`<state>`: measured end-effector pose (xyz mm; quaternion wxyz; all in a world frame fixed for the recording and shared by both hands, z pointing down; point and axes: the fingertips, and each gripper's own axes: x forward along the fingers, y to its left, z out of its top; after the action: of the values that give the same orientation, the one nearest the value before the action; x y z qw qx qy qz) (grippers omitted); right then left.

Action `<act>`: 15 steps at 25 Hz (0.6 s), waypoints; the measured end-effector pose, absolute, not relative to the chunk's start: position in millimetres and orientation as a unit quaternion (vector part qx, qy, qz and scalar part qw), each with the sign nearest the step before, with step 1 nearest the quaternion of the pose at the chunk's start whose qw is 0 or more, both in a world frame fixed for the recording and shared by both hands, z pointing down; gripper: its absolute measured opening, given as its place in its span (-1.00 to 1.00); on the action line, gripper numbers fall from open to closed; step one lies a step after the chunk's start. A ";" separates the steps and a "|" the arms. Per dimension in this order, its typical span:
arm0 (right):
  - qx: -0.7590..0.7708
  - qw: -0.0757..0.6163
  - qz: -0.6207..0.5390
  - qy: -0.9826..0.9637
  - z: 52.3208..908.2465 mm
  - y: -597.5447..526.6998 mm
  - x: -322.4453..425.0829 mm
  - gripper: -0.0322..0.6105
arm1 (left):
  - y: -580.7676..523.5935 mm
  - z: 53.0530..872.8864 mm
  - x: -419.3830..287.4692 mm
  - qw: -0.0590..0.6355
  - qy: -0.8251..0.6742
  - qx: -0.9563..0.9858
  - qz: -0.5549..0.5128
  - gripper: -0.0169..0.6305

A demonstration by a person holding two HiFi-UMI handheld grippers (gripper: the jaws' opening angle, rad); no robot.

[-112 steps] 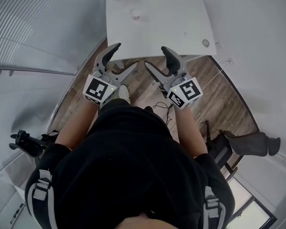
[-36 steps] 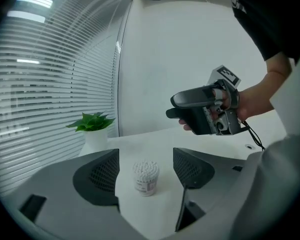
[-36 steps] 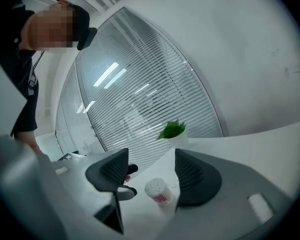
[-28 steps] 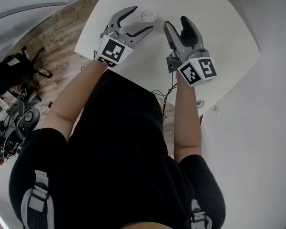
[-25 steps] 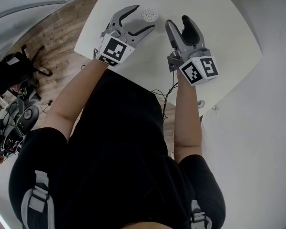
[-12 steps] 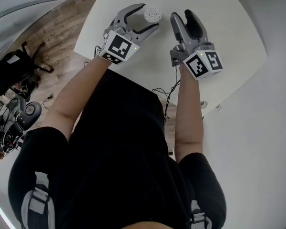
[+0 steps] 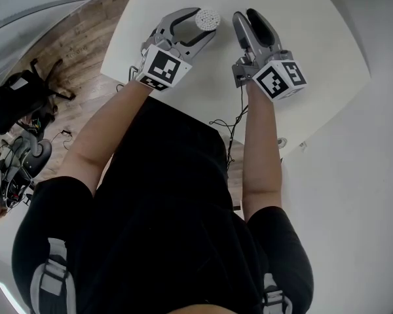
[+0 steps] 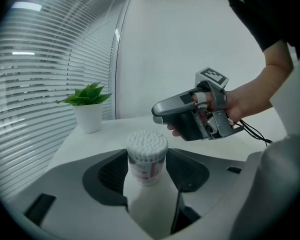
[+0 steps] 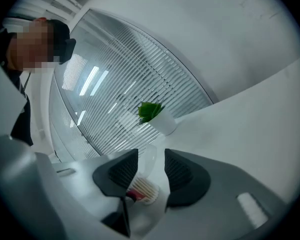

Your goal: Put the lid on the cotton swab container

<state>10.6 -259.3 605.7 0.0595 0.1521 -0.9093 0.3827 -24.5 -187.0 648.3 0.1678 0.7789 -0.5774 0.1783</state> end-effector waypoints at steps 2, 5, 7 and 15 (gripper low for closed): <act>0.149 0.054 0.389 -0.908 604.9 -260.0 10.3 -0.48 | -186.9 648.0 -23.8 0.167 -0.578 0.778 0.178 -0.20; 0.144 0.044 0.389 -0.909 599.4 -260.8 8.8 -0.70 | -185.8 649.6 -23.5 0.170 -0.579 0.777 0.182 -0.20; 0.140 0.042 0.386 -0.911 595.6 -260.1 7.1 -0.71 | -186.9 648.9 -24.3 0.168 -0.578 0.777 0.183 -0.20; 0.110 0.044 0.353 -0.928 580.7 -248.1 -0.6 -0.70 | -186.7 651.0 -26.8 0.170 -0.577 0.778 0.182 -0.20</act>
<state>-0.6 -248.1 580.7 0.0441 0.1100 -0.9281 0.3530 -26.8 -186.7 651.0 0.1700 0.7779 -0.5768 0.1825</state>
